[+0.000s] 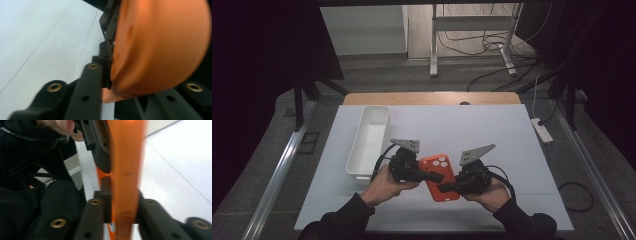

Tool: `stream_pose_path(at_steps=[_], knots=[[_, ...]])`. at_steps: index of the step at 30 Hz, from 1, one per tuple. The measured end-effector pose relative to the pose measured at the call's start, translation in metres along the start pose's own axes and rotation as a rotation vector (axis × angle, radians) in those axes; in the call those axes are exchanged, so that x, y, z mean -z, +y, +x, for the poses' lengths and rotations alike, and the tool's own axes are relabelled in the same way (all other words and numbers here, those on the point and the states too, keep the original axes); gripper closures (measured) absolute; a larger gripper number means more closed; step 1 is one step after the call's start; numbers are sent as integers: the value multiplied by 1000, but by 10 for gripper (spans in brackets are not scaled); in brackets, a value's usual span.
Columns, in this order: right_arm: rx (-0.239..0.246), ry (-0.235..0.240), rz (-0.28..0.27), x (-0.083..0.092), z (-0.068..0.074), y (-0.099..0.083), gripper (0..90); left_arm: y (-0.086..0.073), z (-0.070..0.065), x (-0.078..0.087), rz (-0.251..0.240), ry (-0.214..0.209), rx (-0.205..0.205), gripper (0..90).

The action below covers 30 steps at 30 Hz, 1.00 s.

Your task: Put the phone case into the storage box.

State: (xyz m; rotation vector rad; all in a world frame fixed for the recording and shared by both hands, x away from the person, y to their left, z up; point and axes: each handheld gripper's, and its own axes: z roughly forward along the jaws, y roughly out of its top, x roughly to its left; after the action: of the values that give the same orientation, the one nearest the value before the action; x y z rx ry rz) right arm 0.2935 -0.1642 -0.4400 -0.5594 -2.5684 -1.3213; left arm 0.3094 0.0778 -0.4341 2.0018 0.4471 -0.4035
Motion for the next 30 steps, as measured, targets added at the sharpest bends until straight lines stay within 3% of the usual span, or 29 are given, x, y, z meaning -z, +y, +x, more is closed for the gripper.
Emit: stream_pose_path(at_steps=[1,4,7,10,15,22,26,30], knots=[[6,2,3,0,1,1,856,0,1,0,-6,-6,11,759],[17,-27,2,0,5,3,866,1,-2,0,-14,34,6,702],[32,-75,0,0,7,3,866,4,-7,-1,-4,108,-7,627],[38,-115,-2,1,5,2,865,6,-10,-1,7,195,-29,483],[16,-178,-30,7,-1,0,863,7,-10,3,-3,284,-21,324],[49,-278,-39,12,-2,-2,860,6,-8,13,-25,419,-12,157],[47,-313,-57,12,-1,-3,860,5,-8,16,-27,468,4,102],[43,-347,-57,11,-1,-3,858,4,-7,18,-15,486,2,73]])
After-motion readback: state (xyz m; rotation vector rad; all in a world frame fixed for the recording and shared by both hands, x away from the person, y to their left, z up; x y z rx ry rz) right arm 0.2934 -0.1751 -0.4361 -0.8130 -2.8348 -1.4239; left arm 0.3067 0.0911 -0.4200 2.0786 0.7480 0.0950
